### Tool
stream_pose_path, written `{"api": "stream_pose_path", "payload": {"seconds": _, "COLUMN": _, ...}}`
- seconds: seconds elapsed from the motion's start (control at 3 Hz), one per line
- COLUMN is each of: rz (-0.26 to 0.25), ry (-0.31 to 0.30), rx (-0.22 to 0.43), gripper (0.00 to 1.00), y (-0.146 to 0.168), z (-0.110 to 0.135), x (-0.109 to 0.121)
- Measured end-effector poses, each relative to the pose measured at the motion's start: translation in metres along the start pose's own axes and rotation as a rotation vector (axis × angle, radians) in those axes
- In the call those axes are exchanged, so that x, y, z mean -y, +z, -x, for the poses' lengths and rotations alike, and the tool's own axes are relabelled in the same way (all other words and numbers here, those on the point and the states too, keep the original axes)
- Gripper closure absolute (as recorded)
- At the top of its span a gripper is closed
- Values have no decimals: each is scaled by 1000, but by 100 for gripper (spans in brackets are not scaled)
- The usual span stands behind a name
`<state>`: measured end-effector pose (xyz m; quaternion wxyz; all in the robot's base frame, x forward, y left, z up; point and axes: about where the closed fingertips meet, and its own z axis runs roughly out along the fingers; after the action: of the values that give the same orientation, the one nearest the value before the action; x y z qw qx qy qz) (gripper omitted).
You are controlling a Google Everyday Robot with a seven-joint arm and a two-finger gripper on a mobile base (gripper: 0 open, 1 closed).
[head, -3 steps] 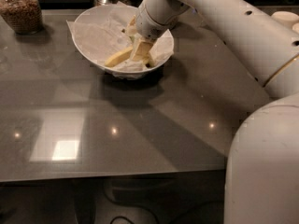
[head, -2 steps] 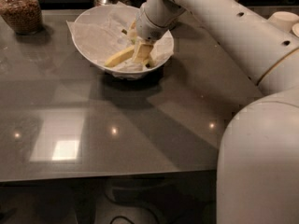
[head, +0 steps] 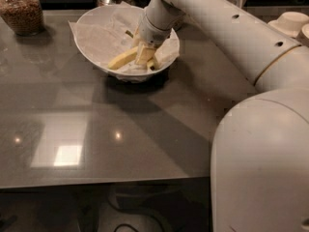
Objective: Pick banana from white bowl
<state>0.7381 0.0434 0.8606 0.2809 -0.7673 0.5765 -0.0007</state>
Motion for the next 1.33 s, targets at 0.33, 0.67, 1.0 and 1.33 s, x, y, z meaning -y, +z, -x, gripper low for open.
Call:
{"api": "stream_pose_path", "payload": {"seconds": 0.33, "rz": -1, "ry": 1, "rx": -1, "gripper": 67, "y": 0, "z": 0, "x": 0}}
{"api": "stream_pose_path", "payload": {"seconds": 0.67, "rz": -26, "ry": 7, "rx": -3, "gripper": 90, "y": -15, "z": 3, "x": 4}}
{"api": "stream_pose_path", "payload": {"seconds": 1.0, "rz": -77, "ry": 8, "rx": 4, "gripper": 100, "y": -47, "z": 6, "x": 6}}
{"api": "stream_pose_path", "payload": {"seconds": 1.33, "rz": -148, "ry": 11, "rx": 24, "gripper": 100, "y": -93, "z": 5, "x": -4}}
